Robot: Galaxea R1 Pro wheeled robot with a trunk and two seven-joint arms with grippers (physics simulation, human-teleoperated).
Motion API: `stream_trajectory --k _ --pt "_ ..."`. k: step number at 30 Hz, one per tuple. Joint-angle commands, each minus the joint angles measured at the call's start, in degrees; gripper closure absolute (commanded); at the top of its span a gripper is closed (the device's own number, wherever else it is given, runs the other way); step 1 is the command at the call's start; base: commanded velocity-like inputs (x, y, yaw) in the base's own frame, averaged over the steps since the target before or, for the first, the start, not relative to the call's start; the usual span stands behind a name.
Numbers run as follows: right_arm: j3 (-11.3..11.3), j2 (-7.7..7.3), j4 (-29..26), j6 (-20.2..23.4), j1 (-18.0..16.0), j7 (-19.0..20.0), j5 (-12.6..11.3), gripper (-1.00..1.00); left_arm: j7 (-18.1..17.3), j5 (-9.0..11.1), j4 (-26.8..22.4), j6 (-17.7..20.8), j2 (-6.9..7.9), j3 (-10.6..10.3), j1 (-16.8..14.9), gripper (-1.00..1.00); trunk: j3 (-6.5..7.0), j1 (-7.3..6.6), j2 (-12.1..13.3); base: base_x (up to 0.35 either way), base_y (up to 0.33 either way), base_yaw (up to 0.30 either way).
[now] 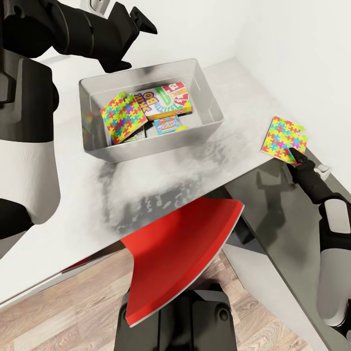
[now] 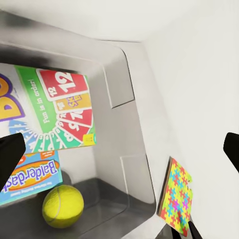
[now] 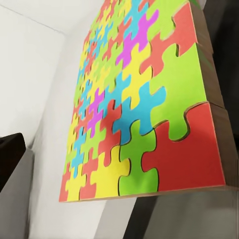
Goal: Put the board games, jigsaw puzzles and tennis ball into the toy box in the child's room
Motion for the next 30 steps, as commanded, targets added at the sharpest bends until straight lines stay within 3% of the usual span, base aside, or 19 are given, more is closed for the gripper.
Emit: stream_trajectory --k 1,14,15,30 --pt "-0.12 0.01 0.14 0.49 -0.06 0.02 -0.37 -1.00 0.50 0.43 -0.02 0.06 0.03 -0.05 -0.05 -1.00 -0.07 0.03 -0.09 0.000 0.000 0.000" --pt "-0.12 0.01 1.48 0.48 -0.74 0.03 -0.37 -1.00 0.50 0.43 -0.02 0.07 0.01 -0.05 -0.03 -1.00 -0.07 0.03 -0.09 0.000 0.000 0.000" --pt "-0.12 0.01 1.65 0.48 -0.85 0.04 -0.35 1.00 0.50 0.43 -0.02 0.06 0.01 -0.05 -0.03 -1.00 -0.07 0.03 -0.09 0.000 0.000 0.000" --pt "-0.12 -0.06 2.08 0.39 -1.24 0.07 -0.27 1.00 0.50 0.43 -0.03 0.03 0.00 -0.05 0.86 -1.00 -0.07 0.03 -0.09 0.000 0.000 0.000"
